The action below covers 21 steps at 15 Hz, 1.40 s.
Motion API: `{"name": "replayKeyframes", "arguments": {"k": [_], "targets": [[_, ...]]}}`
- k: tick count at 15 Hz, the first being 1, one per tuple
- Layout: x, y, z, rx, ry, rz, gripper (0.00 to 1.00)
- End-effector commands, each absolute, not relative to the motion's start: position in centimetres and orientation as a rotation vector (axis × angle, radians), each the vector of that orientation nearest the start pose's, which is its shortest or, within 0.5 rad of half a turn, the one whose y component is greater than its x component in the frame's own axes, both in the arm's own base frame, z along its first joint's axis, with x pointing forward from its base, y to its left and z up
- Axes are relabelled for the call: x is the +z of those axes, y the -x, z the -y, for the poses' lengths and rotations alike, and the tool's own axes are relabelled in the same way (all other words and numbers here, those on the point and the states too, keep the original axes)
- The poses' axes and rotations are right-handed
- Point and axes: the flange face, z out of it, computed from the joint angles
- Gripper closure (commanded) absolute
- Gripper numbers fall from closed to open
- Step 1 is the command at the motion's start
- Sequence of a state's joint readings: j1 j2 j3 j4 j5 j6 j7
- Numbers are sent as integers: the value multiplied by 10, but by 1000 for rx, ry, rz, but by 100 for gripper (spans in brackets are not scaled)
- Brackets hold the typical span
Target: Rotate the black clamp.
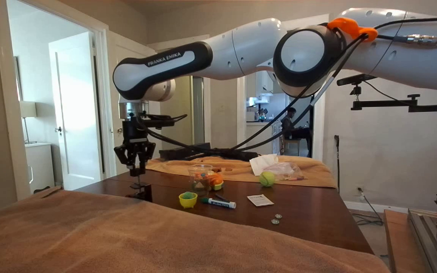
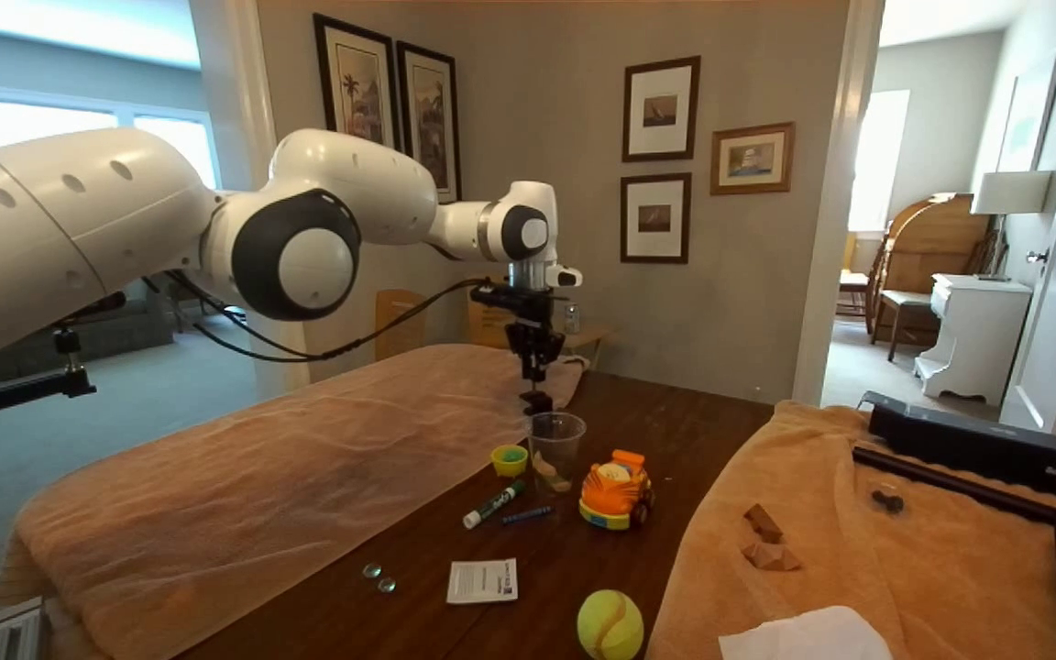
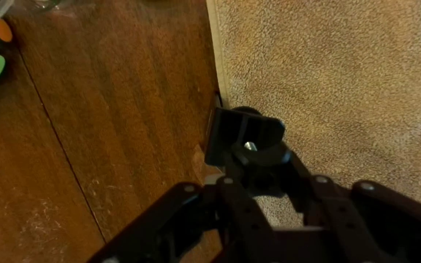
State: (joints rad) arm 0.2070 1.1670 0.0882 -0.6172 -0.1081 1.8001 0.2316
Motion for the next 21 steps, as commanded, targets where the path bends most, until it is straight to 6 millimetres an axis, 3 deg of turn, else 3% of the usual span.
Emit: {"name": "replayKeyframes", "arguments": {"k": [1, 8, 9, 17, 18, 21], "targets": [[279, -782, -192, -20, 3148, -116, 90], [279, -777, -194, 55, 3106, -463, 90], [277, -779, -191, 16, 3141, -381, 66], [277, -778, -191, 20, 3134, -430, 66], [277, -778, -191, 20, 3134, -431, 91], [278, -783, -188, -25, 3105, -502, 91]]}}
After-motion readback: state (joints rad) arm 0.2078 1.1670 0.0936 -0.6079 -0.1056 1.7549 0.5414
